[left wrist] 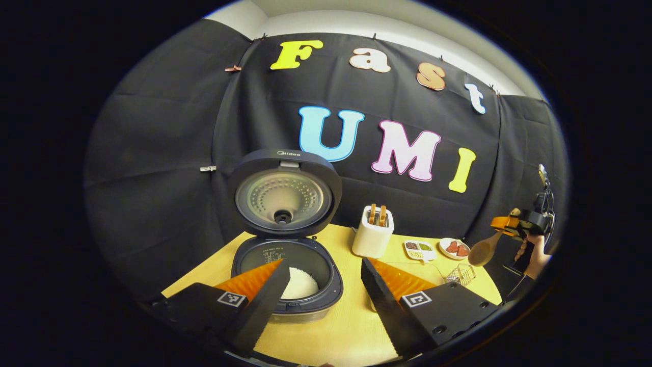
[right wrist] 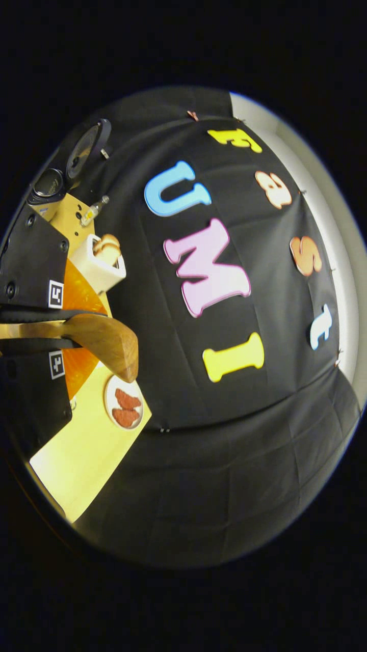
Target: Close the left gripper, press the button to open the rice cooker; take a wooden spoon from the chopstick holder with the right hand, scoop a spoonful of rice and pour it into the rice cooker, then put the wooden spoon back into the chopstick holder.
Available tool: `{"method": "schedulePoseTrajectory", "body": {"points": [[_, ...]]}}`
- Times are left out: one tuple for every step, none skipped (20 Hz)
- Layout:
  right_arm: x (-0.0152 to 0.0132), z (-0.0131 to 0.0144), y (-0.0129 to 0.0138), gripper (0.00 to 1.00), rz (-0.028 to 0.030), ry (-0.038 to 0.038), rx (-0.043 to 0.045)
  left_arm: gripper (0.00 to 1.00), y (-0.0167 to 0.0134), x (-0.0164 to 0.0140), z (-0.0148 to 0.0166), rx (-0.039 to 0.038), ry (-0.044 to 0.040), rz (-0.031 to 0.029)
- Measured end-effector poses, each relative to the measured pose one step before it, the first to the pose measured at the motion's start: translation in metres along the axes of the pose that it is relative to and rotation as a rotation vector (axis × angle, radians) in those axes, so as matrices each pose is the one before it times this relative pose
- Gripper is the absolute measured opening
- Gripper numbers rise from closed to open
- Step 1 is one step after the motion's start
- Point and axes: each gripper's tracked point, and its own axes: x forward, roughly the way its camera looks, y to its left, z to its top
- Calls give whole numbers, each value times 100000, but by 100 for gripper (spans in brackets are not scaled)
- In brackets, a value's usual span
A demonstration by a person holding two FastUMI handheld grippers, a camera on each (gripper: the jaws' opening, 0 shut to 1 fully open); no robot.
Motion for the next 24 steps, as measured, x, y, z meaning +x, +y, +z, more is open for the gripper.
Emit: {"method": "schedulePoseTrajectory", "body": {"points": [[530, -35, -1473, 15, -2305, 251, 1797, 95, -273, 156, 117, 139, 660, 1155], [601, -147, -1316, 15, -1732, 587, 1791, 95, -169, 154, 50, -436, 28, 1708], [548, -200, -1077, 15, -1450, 1133, 1487, 95, -279, 91, 217, -846, -282, 1508], [672, -327, -949, 15, -1318, 1026, 1058, 95, -475, 53, 86, -555, -30, 1421], [833, -173, -852, 15, -1147, 533, 491, 95, -422, 18, 66, 237, 38, 1472], [714, -211, -704, 15, -1017, 470, 394, 95, -610, 25, -112, 847, 196, 813], [766, -402, -671, 15, -862, 551, 252, 95, -518, -199, -105, 1270, 187, 825], [801, -474, -625, 15, -664, 877, 397, 95, -223, -240, 53, 1241, -190, 1418], [858, -616, -668, 15, -956, 1297, 588, 95, -356, -270, 30, 813, -200, 471], [756, -940, -611, 16, -843, 2278, 689, 95, -367, -304, 50, 321, -475, 732], [817, -818, -591, 16, -609, 1935, 578, 95, -96, -272, 48, -110, -244, 1255], [732, -839, -614, 16, -785, 1537, 410, 95, 8, -125, -167, -592, 53, 1442], [563, -699, -451, 16, -687, 1521, 258, 95, 72, -30, -68, -934, 513, 1475], [617, -847, -203, 16, 270, 1857, 551, 95, -156, 13, -271, -1312, 664, 989], [505, -795, -230, 16, -400, 2465, 760, 95, -317, -56, -138, -1948, 243, 311], [537, -601, -178, 16, -266, 1538, 573, 95, -336, -155, -79, -2815, -101, 354], [479, -516, -115, 16, -186, 1257, 563, 95, -33, -98, -59, -2917, -486, 1097], [534, -513, -129, 16, -458, 1246, 650, 95, 1, -61, 4, -2355, -701, 1460], [396, -598, -152, 16, -614, 1119, 474, 95, 76, -20, -2, -1643, -575, 1731], [382, -562, -40, 16, -275, 1209, 549, 95, 113, 9, 274, -345, -555, 1272], [52, -205, -55, 17, -477, 802, -16, 95, 335, -135, 612, 1016, -1358, 1524], [-96, -320, 123, 17, 831, 518, -136, 95, 555, -248, 861, 1818, -2729, 1801], [-287, 365, 381, 19, 1056, -142, 231, 95, 445, -67, 1587, 1848, -4354, 390], [-8, 100, 133, 20, 422, -567, 137, 95, 202, 96, 1598, 2054, -4482, -225]]}}
